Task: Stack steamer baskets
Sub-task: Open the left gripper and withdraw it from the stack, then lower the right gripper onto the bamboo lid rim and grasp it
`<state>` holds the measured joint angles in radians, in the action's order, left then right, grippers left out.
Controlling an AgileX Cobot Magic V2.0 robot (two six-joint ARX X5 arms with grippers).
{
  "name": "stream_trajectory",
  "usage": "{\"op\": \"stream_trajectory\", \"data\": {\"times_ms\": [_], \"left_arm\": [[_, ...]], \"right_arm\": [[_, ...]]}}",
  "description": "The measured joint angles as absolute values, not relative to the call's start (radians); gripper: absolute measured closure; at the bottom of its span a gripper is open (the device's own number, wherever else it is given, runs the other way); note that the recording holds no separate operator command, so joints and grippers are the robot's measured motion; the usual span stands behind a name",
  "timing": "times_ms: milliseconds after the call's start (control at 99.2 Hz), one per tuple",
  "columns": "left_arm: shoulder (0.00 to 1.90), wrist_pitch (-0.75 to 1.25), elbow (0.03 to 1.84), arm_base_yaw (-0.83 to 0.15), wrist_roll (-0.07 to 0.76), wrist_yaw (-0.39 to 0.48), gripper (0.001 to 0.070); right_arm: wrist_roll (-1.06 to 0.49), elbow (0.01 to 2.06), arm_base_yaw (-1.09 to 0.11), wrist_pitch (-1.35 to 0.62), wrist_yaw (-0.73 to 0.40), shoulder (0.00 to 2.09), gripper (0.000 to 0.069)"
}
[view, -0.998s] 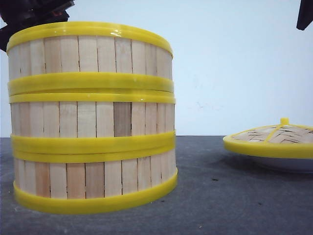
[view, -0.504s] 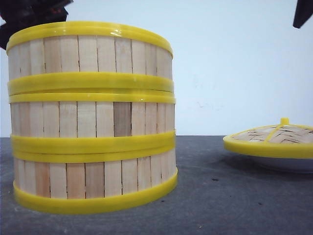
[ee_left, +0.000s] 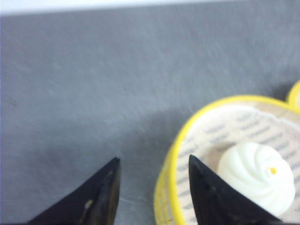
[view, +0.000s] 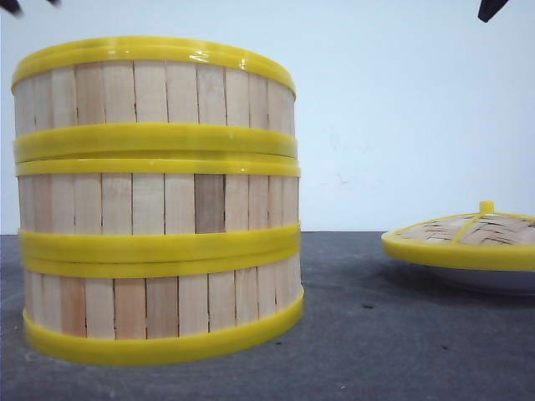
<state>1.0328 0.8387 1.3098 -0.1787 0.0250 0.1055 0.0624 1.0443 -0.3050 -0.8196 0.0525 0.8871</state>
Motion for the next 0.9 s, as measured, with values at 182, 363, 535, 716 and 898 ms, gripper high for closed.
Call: {"op": "stream_trajectory", "data": {"times_ms": [182, 363, 535, 716, 898], "left_arm": [[0.921, 0.900, 1.314, -0.085, 0.008, 0.104, 0.0433], [0.889, 0.975, 1.315, -0.017, -0.012, 0.104, 0.0430], [0.903, 1.016, 1.315, -0.001, -0.016, 0.104, 0.0430], [0.905, 1.039, 1.315, -0.001, -0.020, 0.103, 0.0430], [0.912, 1.050, 1.315, -0.001, -0.027, 0.103, 0.0430]], "right_arm": [[0.049, 1.044, -0.262, -0.797, 0.056, 0.905, 0.0135], [0.027, 1.044, -0.221, -0.748, 0.059, 1.007, 0.0135], [0.014, 1.044, -0.185, -0.671, 0.060, 1.135, 0.0135], [0.003, 1.044, -0.158, -0.628, 0.078, 1.270, 0.0135], [-0.001, 1.044, -0.139, -0.582, 0.079, 1.389, 0.0135]]}}
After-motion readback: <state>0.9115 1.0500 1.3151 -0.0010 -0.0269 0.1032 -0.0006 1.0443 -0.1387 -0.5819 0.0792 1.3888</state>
